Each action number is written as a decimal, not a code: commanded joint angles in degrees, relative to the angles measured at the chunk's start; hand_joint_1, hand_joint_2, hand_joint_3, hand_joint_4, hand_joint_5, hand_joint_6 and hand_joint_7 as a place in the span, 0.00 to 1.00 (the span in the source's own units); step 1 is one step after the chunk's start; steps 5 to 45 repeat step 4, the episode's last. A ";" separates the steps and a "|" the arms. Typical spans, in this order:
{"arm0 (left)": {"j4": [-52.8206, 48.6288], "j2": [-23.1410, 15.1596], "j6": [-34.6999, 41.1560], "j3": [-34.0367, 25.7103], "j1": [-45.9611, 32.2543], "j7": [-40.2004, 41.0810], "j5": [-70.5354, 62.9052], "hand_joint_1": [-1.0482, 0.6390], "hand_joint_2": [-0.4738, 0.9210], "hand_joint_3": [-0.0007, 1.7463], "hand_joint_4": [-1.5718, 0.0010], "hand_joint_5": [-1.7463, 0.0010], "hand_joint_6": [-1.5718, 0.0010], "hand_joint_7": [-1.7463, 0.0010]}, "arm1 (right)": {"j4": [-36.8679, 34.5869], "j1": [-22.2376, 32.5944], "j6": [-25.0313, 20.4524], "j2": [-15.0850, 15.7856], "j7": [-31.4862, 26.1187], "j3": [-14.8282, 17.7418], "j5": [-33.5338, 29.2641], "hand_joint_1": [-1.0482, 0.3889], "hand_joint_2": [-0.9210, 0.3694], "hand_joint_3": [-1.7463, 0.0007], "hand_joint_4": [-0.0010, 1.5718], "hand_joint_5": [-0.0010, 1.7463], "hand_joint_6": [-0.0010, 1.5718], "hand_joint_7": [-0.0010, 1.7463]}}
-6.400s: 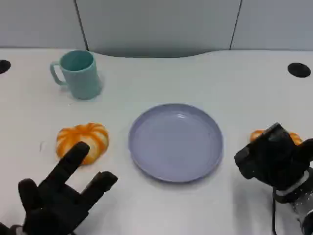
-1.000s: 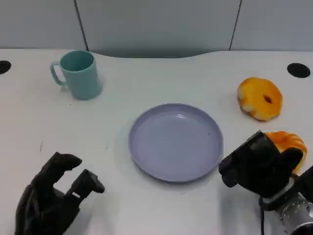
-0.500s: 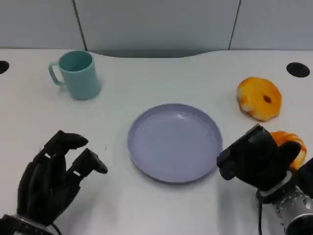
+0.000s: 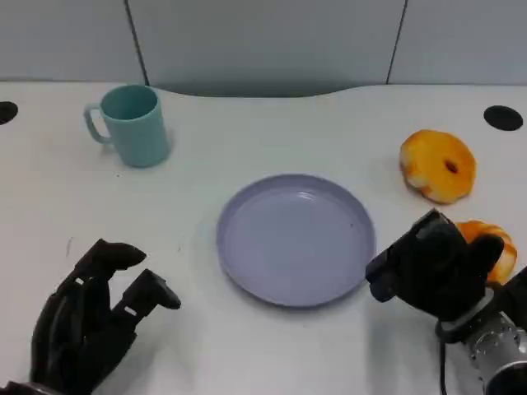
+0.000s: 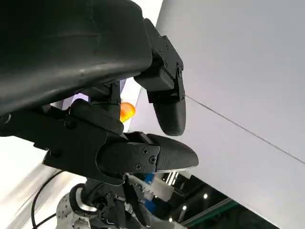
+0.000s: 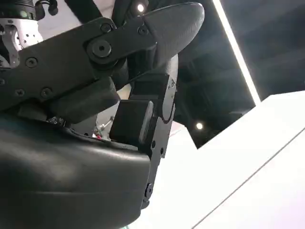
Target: Grasp the bread from the table and place it into the plate.
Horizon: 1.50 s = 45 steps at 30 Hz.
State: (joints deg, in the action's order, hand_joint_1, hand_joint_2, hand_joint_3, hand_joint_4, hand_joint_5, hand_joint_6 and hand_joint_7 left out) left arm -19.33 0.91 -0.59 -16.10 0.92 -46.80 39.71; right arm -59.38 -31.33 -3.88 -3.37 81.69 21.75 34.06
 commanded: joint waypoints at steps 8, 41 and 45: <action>1.63 -0.70 2.10 -1.92 -1.70 0.54 1.51 0.16 1.00 0.19 0.70 0.06 0.68 0.33 | 0.21 -0.25 0.56 0.64 -0.29 0.03 -0.06 0.29 0.05 1.00 1.00 0.03 0.90 0.01; 1.63 -0.70 2.10 -1.92 -1.70 0.54 1.51 0.16 1.00 0.19 0.70 0.06 0.68 0.33 | 0.21 -0.25 0.56 0.64 -0.29 0.03 -0.06 0.29 0.05 1.00 1.00 0.03 0.90 0.01; 1.63 -0.70 2.10 -1.92 -1.70 0.54 1.51 0.16 1.00 0.19 0.70 0.06 0.68 0.33 | 0.21 -0.25 0.56 0.64 -0.29 0.03 -0.06 0.29 0.05 1.00 1.00 0.03 0.90 0.01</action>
